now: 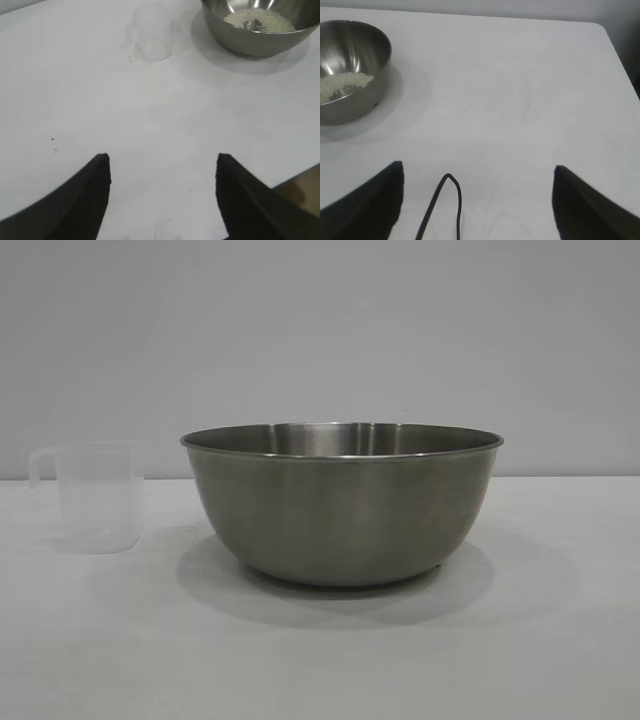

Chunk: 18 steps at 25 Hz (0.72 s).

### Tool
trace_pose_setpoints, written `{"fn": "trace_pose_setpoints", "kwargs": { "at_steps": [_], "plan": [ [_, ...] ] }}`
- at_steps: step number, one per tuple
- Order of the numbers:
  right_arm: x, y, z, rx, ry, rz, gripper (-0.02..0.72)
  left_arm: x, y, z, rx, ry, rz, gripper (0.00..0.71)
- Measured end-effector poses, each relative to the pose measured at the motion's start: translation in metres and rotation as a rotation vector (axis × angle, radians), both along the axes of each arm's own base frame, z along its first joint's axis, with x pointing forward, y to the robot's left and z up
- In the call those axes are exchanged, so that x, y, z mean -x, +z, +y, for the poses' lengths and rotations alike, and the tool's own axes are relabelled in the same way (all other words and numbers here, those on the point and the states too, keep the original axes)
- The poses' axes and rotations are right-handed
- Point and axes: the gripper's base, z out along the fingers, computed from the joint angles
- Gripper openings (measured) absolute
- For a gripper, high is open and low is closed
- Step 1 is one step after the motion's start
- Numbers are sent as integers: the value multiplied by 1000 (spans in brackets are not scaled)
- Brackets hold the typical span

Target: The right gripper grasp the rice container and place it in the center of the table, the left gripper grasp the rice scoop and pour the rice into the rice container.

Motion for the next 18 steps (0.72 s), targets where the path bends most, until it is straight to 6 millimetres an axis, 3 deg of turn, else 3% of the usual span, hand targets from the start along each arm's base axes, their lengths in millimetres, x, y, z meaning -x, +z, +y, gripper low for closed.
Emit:
{"fn": "trace_pose_setpoints", "kwargs": {
  "at_steps": [18],
  "plan": [
    [0,0,0,0,0,0,522,1,-1,0,1,14,-4,455]
  ]
}}
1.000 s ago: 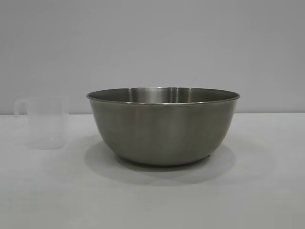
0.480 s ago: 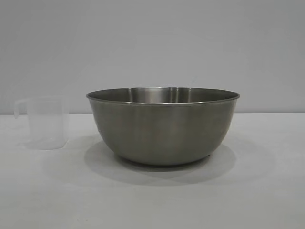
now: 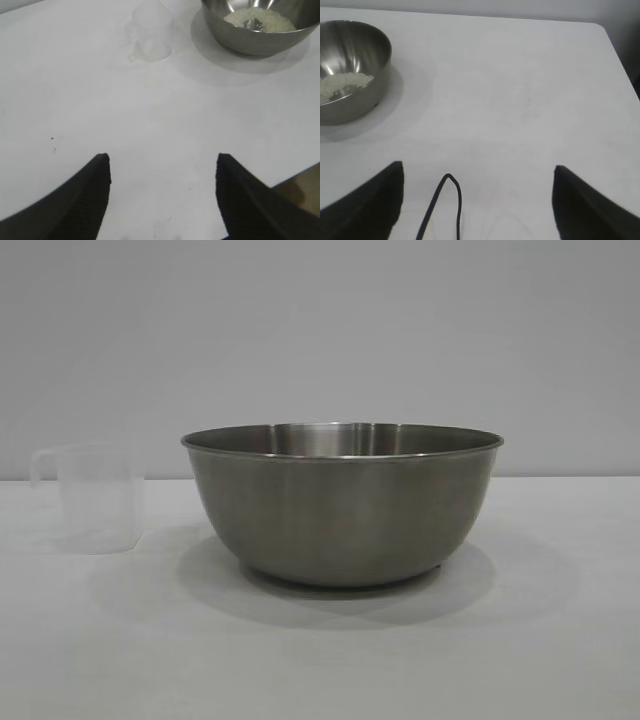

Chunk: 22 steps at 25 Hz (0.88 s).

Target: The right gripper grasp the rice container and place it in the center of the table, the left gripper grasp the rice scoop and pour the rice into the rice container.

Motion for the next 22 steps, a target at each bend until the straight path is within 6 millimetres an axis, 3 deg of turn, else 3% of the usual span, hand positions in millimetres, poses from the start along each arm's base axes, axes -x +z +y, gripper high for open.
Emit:
{"fn": "trace_pose_setpoints", "kwargs": {
  "at_steps": [11,22],
  "plan": [
    [0,0,0,0,0,0,522,6,0,-1,5,364,-41,455],
    [0,0,0,0,0,0,522,6,-1,-1,5,392,-43,455]
  ]
}}
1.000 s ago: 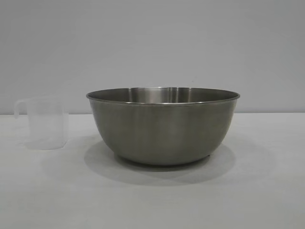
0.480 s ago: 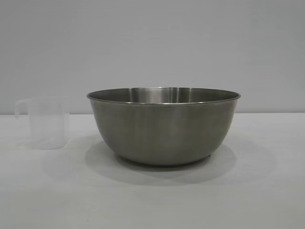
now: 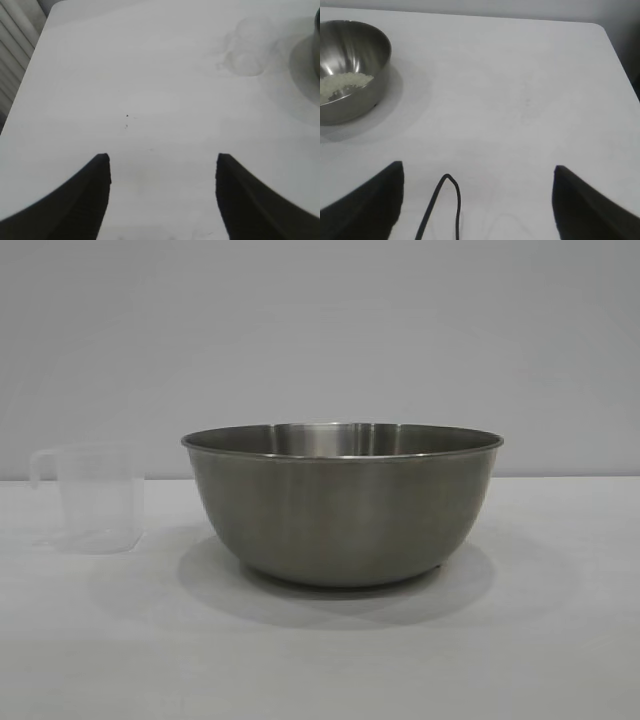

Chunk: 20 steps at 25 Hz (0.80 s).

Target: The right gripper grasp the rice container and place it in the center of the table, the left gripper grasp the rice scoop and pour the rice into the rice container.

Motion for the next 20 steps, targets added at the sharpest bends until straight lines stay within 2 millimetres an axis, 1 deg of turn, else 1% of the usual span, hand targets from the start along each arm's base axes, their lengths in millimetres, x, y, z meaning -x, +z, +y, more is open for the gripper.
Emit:
{"fn": "trace_pose_setpoints", "kwargs": {
  "at_steps": [20],
  "plan": [
    [0,0,0,0,23,0,522,0,0,0,0,0,-2,455]
  ]
}}
